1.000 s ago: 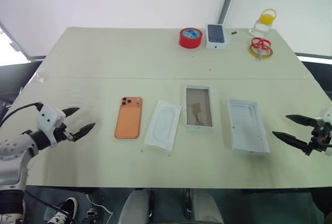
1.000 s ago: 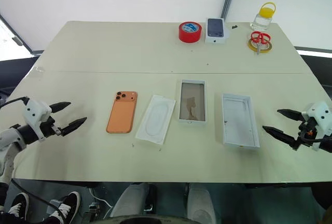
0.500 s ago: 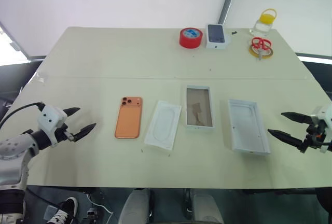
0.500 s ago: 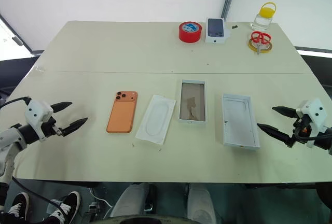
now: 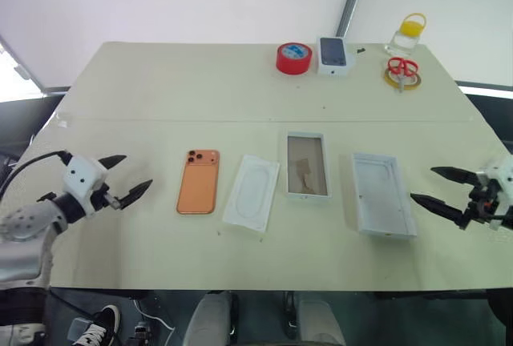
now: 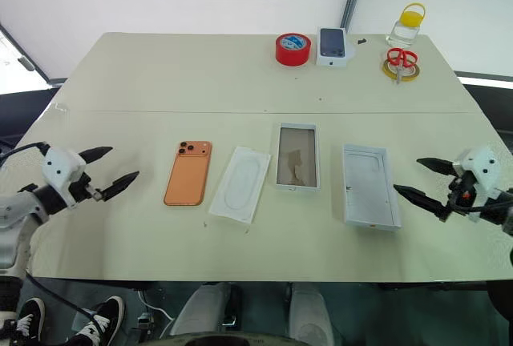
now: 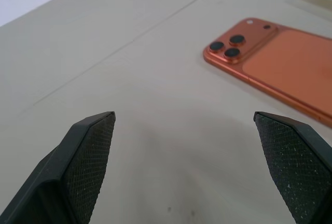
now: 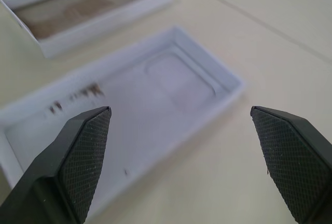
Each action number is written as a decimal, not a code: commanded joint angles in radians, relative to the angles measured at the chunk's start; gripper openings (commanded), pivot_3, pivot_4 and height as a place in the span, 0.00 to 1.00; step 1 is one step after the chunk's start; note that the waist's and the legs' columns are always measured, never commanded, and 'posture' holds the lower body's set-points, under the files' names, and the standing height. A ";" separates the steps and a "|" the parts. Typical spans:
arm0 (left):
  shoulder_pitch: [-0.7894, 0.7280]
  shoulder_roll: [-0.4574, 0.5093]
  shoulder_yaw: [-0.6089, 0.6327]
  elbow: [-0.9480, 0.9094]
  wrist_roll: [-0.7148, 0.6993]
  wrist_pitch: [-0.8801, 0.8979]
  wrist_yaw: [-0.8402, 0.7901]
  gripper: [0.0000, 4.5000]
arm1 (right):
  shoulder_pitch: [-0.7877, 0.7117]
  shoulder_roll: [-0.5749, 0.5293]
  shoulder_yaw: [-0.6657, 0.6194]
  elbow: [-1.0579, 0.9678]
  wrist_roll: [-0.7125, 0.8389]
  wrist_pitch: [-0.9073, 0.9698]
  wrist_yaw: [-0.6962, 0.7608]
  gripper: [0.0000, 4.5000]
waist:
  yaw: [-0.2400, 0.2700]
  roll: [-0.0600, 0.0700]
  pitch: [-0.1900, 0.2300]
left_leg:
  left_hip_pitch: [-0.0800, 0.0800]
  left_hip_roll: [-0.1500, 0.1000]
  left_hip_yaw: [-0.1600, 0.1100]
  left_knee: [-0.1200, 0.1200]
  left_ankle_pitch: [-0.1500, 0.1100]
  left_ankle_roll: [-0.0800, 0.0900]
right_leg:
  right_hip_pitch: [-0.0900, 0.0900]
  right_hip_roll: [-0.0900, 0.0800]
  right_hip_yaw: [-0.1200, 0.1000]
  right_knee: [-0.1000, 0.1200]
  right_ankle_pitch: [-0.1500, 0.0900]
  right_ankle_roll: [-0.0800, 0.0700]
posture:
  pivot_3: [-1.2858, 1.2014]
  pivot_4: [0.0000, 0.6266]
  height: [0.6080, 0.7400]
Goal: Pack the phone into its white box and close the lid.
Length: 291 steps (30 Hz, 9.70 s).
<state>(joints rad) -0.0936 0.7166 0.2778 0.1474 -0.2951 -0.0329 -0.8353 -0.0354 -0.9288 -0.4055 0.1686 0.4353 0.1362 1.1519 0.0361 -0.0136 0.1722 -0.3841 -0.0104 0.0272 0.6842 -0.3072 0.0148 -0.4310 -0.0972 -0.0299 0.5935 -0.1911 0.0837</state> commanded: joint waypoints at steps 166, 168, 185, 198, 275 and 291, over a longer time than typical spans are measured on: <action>-0.327 -0.289 0.003 -0.224 -0.212 0.809 0.417 0.75 | -0.396 0.269 0.773 -0.127 -0.572 -0.048 -0.201 0.00 | -0.025 -0.011 0.006 | -0.002 -0.009 -0.007 0.000 0.004 -0.006 | 0.002 -0.003 -0.002 0.001 0.002 0.004 | 0.52 0.24 1.00; -0.320 -0.292 0.007 -0.233 -0.228 0.830 0.416 0.75 | -0.393 0.257 0.781 -0.130 -0.581 -0.042 -0.187 0.00 | -0.025 -0.011 0.006 | -0.001 -0.009 -0.008 0.000 0.004 -0.006 | 0.002 -0.002 -0.002 0.001 0.002 0.004 | 0.52 0.24 1.00; -0.229 -0.104 0.218 -0.204 -0.545 1.156 0.257 0.75 | -0.513 0.418 0.745 -0.026 -0.657 -0.121 -0.398 0.00 | -0.048 -0.012 0.005 | 0.001 -0.007 -0.008 -0.001 0.004 -0.006 | 0.002 -0.001 -0.002 0.002 0.001 0.002 | 0.52 0.24 1.00; -0.228 -0.117 0.174 -0.088 -0.549 1.356 0.353 0.75 | -0.716 0.689 0.869 0.069 -0.657 -0.002 -0.346 0.00 | -0.049 -0.011 0.006 | 0.002 -0.007 -0.008 -0.003 0.005 -0.008 | 0.002 -0.001 -0.002 0.005 0.002 0.004 | 0.52 0.24 1.00; -0.229 -0.440 0.279 -0.250 -0.656 1.347 0.388 0.00 | -0.627 0.722 0.627 -0.073 -0.272 0.119 -0.102 0.20 | -0.053 -0.006 -0.003 | 0.008 -0.009 -0.009 -0.020 0.008 -0.016 | 0.001 -0.005 -0.002 0.000 0.002 0.003 | 0.52 0.24 1.00; -0.276 -0.414 0.217 -0.208 -0.750 1.320 0.379 0.00 | -0.249 0.308 0.618 -0.291 -0.300 -0.160 0.009 0.53 | -0.048 -0.014 0.006 | 0.008 -0.006 -0.007 -0.019 0.008 -0.013 | 0.003 0.000 -0.003 -0.005 -0.001 0.000 | 0.52 0.24 1.00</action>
<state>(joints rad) -0.3438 0.2894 0.4947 -0.0429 -1.0137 1.3054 -0.4330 -0.2754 -0.6248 0.2363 -0.1084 0.1224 0.0075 1.1763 -0.0123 -0.0275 0.1785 -0.3763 -0.0165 0.0202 0.6655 -0.2994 0.0017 -0.4283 -0.0977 -0.0321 0.5883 -0.1920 0.0831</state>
